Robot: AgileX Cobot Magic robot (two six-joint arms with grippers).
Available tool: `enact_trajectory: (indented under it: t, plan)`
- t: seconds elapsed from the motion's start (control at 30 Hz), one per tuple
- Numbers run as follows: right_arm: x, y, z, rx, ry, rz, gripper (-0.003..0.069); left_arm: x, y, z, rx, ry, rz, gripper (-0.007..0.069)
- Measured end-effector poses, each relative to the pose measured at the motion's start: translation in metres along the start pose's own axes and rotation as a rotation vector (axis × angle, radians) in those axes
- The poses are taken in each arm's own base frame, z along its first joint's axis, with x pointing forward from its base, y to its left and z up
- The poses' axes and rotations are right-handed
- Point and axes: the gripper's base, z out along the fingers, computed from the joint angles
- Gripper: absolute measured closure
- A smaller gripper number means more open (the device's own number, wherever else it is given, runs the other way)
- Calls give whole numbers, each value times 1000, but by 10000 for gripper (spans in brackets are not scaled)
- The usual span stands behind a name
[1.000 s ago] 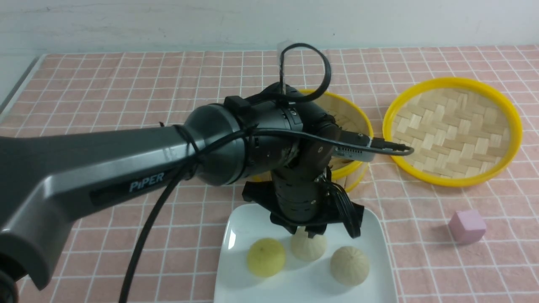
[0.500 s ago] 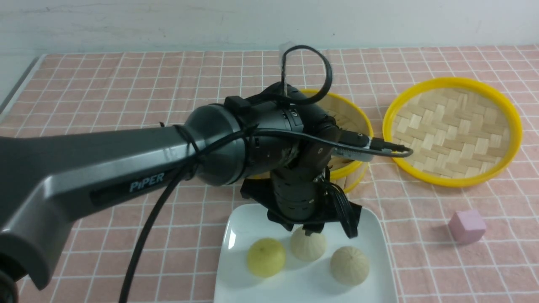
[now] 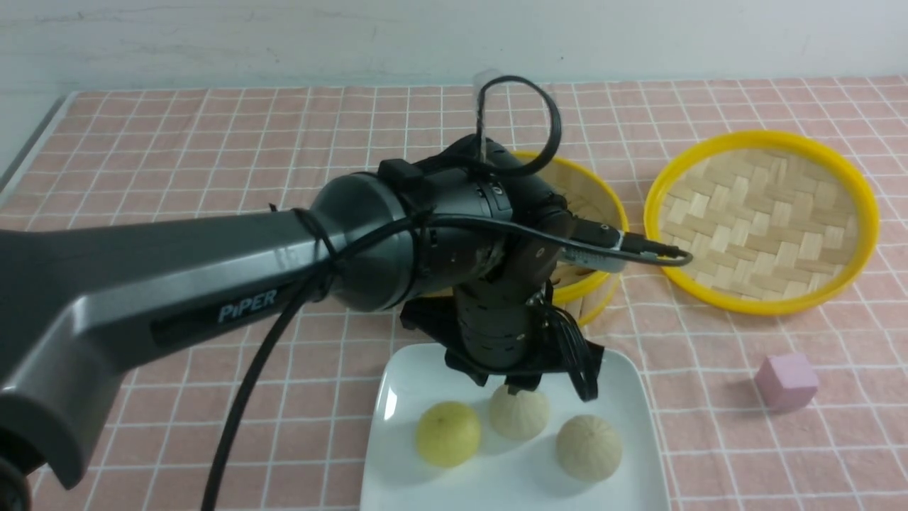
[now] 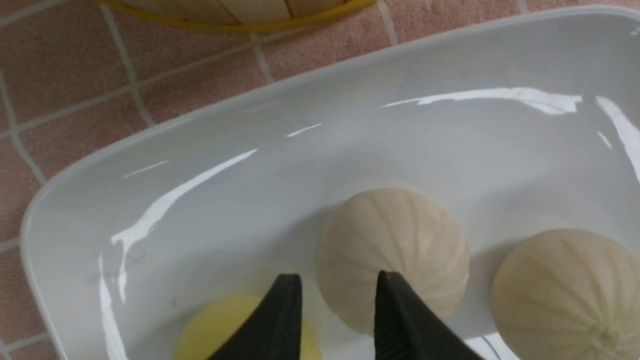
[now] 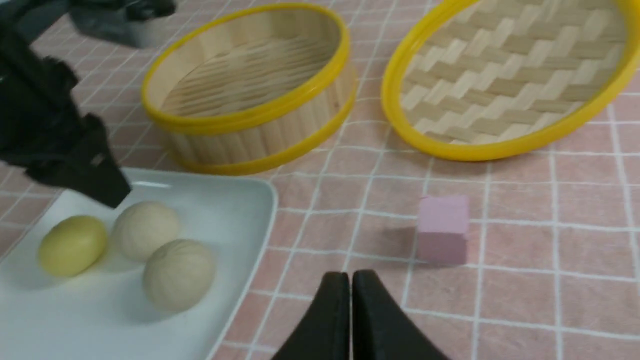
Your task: Put the steamed buns into the plate on the pink tablecloth.
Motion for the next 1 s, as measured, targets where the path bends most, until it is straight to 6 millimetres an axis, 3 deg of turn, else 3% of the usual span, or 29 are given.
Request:
enact_trajectory:
  t: [0.17,0.33,0.5,0.57,0.63,0.7,0.73,0.87,0.9,1.0]
  plan:
    - [20,-14,6,141,-41,-6,624,-2,0,-6,-16,13,24,389]
    - [45,-26,14,253,-11,17,617,-14,-1,-24,-30,-2,77,397]
    - [55,-30,19,276,-12,26,610,-26,0,-48,-63,-19,128,504]
    - [54,-30,20,274,-37,24,605,-30,2,-67,-69,-42,163,591]
    - [54,-30,20,273,-45,23,603,-30,5,-87,-57,-78,175,617]
    - [54,-30,20,272,-47,22,601,-27,11,-109,-51,-117,177,623]
    - [54,-30,20,272,-48,22,600,-27,11,-109,-57,-115,179,623]
    - [54,-30,20,277,-50,24,593,-19,28,-158,-77,-225,175,623]
    - [54,-30,20,277,-50,24,593,-19,28,-160,-75,-230,174,623]
    - [53,-31,19,298,-55,31,587,-10,40,-192,-78,-314,164,623]
